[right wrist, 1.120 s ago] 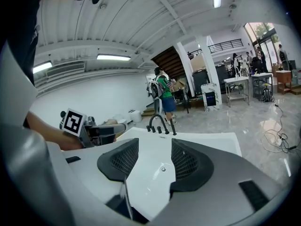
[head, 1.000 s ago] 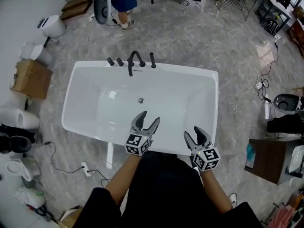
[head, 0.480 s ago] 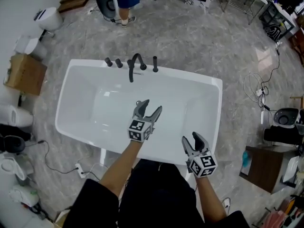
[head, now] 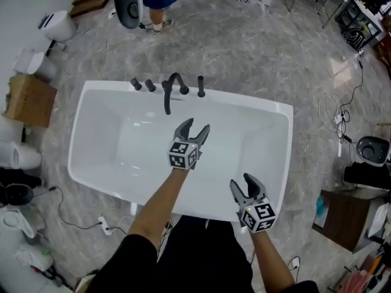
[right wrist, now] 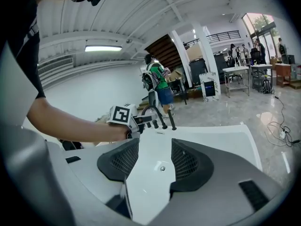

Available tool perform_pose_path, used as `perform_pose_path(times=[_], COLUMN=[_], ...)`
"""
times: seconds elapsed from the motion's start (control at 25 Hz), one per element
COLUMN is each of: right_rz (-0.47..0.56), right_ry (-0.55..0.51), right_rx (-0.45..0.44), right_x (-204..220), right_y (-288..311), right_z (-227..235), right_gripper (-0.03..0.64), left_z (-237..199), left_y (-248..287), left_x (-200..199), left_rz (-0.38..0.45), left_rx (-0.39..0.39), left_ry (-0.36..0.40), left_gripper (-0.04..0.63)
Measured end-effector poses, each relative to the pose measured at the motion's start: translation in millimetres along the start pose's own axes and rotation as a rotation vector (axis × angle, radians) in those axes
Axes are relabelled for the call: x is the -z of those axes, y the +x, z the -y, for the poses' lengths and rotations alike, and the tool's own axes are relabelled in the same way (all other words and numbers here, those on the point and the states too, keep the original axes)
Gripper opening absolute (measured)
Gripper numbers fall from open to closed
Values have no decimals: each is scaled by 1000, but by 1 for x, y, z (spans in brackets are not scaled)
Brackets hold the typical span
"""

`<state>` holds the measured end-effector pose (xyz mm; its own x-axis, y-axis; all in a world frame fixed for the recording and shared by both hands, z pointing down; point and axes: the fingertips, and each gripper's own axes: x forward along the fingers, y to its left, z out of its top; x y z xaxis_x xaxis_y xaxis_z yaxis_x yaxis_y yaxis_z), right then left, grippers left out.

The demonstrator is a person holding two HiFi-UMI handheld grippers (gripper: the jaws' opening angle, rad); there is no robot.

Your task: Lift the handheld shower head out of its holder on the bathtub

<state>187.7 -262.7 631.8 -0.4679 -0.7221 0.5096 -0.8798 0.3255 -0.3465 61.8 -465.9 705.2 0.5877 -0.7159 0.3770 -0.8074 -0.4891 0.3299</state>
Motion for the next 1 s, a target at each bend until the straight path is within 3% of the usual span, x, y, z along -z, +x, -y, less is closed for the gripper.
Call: perform_pose_path(times=[1.0], right_rz=[-11], right_ry=[57], right_rx=[17], right_x=[25], right_y=[69], right_z=[19], right_gripper=[199], left_z=[-82], left_y=[132], left_x=[10], left_rz=[-57], left_rx=[17], left_ry=[120], left_gripper=[265])
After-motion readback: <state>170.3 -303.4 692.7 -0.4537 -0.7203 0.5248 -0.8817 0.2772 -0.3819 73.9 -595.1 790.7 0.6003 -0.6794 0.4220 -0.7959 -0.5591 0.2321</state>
